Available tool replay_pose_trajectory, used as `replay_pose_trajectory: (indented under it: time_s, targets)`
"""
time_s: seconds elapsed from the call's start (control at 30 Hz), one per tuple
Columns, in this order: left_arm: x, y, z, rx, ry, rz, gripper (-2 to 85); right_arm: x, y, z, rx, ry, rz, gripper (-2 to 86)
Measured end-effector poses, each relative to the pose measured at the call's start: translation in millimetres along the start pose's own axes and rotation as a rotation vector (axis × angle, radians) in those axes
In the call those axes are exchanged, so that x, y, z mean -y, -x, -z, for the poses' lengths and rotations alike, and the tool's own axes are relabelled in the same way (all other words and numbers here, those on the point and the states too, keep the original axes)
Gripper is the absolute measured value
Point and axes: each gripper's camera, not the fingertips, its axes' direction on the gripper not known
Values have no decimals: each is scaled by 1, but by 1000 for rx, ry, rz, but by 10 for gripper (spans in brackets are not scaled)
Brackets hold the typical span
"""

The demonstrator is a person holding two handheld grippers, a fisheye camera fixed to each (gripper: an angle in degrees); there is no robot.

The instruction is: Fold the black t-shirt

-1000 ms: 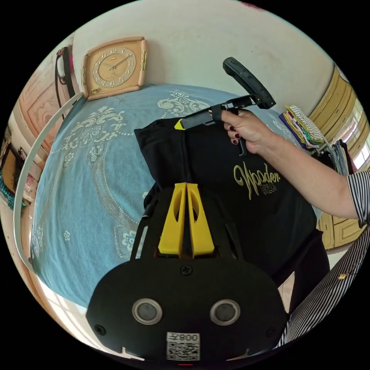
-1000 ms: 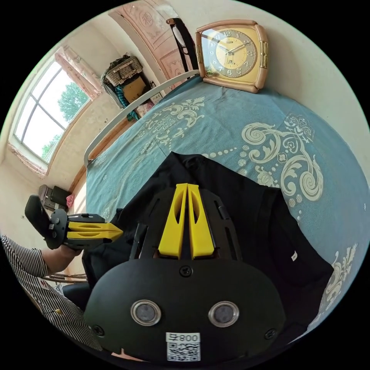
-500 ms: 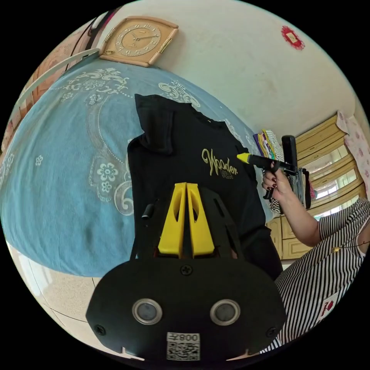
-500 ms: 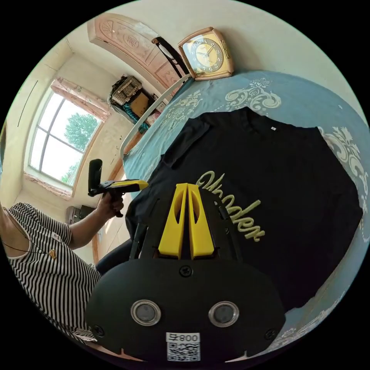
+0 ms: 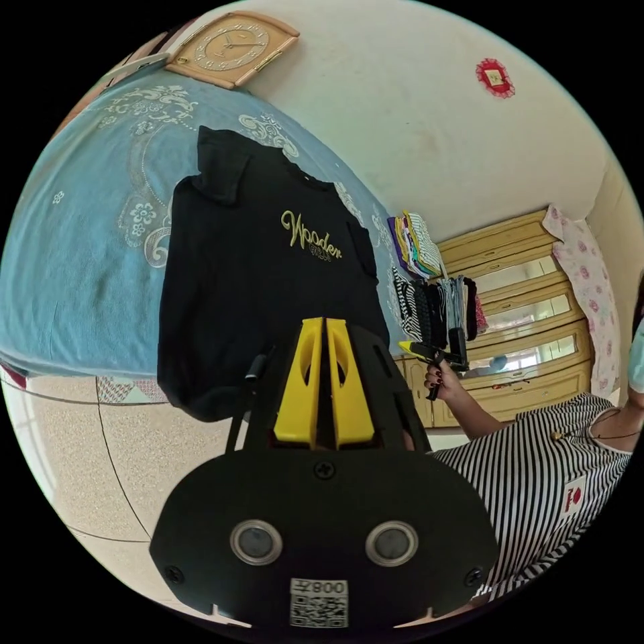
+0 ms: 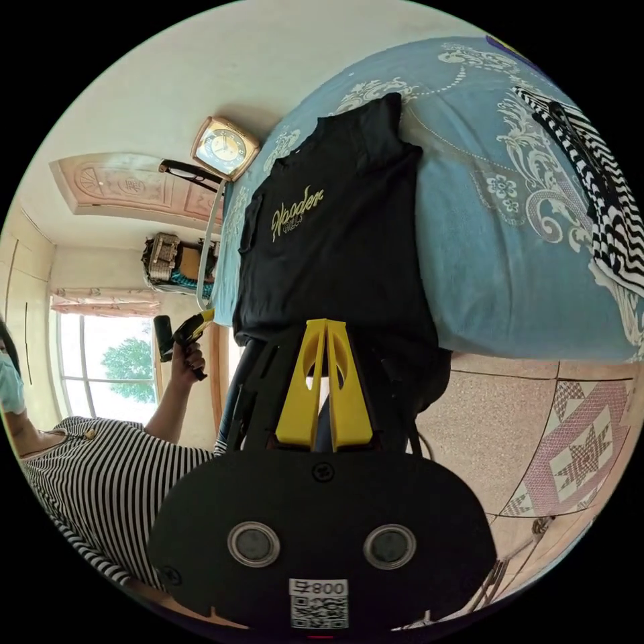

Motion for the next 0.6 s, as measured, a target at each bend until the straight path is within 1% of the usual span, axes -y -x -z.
replay_pose_trajectory:
  time_s: [0.17, 0.3, 0.5, 0.6]
  targets:
    - [-33, 40, 35, -11, -34, 135, 47, -42, -6, 48, 38, -47, -73, 8]
    - [-53, 68, 47, -23, -49, 237, 66, -68, -17, 81, 91, -77, -157, 28]
    - [-76, 118, 47, -153, -70, 415, 86, -100, -35, 117, 246, -122, -305, 60]
    - [-85, 141, 48, -223, -111, 493, 93, -110, -36, 121, 263, -90, -350, 67]
